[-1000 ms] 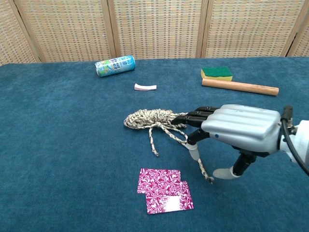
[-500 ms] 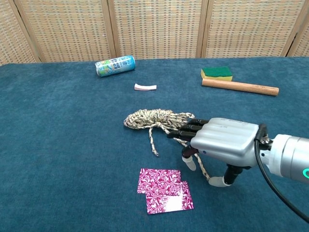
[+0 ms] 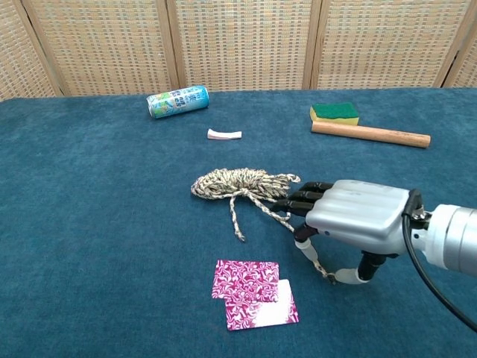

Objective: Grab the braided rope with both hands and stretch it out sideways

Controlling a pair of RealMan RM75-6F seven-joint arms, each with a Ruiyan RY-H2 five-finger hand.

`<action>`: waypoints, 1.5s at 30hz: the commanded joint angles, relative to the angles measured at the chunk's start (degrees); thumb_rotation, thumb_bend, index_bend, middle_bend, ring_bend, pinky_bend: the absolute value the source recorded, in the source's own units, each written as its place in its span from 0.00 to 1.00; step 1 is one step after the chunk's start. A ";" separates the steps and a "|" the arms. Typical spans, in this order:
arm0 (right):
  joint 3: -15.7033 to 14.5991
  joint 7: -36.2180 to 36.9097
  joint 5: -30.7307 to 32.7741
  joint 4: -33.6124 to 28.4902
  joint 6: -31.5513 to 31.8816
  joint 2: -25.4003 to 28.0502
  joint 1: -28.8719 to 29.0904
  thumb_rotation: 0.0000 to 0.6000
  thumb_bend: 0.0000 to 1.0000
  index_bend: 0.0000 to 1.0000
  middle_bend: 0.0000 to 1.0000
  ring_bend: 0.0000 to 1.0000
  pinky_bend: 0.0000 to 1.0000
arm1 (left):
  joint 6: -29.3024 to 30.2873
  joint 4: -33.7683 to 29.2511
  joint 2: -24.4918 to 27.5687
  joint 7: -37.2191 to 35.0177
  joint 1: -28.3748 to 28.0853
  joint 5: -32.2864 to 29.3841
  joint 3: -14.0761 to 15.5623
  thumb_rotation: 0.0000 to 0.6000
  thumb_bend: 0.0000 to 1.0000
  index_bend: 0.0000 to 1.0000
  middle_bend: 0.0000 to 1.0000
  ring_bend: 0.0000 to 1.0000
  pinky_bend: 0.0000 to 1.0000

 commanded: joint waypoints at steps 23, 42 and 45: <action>-1.40 -5.25 2.52 1.12 0.72 -2.26 2.16 1.00 0.32 0.51 0.00 0.00 0.00 | -0.34 0.07 -0.13 0.16 -0.34 -0.43 0.15 1.00 0.00 0.00 0.00 0.00 0.00; -2.18 -7.11 3.39 2.37 1.20 -3.98 3.32 1.00 0.40 0.54 0.00 0.00 0.00 | -0.61 0.04 -0.21 0.39 -0.55 -0.64 0.26 1.00 0.00 0.00 0.00 0.00 0.00; -2.23 -7.15 3.49 2.63 1.34 -4.21 3.46 1.00 0.40 0.55 0.00 0.00 0.00 | -0.69 0.06 -0.23 0.38 -0.59 -0.70 0.28 1.00 0.00 0.00 0.00 0.00 0.00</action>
